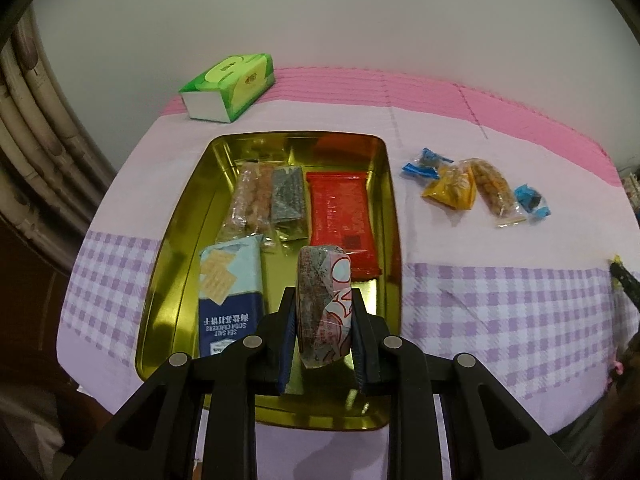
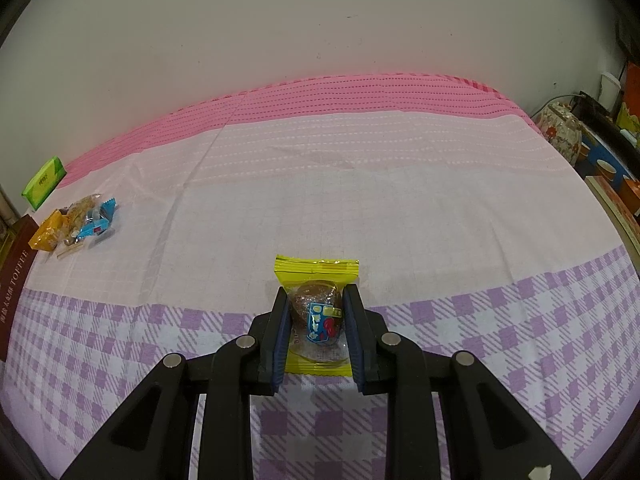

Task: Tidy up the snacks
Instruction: 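Carry the pink-and-white candy with the left tool into the gold tin and release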

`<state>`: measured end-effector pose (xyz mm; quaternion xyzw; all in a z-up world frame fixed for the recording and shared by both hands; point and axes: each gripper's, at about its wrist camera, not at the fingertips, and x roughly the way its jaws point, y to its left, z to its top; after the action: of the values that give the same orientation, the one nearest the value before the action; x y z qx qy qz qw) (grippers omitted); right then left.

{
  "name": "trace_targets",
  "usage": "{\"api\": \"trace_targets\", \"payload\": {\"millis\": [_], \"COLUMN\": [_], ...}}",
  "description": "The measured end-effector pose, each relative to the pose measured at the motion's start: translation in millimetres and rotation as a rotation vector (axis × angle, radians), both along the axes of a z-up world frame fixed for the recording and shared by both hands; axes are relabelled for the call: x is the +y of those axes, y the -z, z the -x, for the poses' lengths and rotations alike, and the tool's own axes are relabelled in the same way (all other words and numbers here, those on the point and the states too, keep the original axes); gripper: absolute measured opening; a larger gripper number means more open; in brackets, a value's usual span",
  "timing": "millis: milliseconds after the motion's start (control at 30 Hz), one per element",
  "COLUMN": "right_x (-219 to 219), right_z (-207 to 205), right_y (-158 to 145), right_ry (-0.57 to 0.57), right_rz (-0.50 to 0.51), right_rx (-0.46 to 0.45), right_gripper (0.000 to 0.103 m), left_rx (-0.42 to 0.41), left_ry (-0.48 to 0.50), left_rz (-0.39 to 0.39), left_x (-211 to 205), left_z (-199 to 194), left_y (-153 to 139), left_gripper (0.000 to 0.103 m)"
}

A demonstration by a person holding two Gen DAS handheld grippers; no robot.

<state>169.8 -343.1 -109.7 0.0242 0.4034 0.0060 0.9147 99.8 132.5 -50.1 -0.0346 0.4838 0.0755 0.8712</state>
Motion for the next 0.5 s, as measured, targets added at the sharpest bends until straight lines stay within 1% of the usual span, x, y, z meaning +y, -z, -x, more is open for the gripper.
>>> {"api": "trace_targets", "payload": {"millis": [233,500], "right_x": [0,0], "right_z": [0,0], "right_y": [0,0], "right_ry": [0.000,-0.001], "right_rz": [0.001,0.001], "right_rx": [0.000,0.000], "right_gripper": [0.023,0.023], "left_rx": [0.014,0.029], "left_ry": [-0.003,-0.012], "left_rz": [-0.029,-0.042], "left_x": [3,6], "left_z": [-7,-14], "left_y": [8,16], "left_gripper": [0.025,0.025]}}
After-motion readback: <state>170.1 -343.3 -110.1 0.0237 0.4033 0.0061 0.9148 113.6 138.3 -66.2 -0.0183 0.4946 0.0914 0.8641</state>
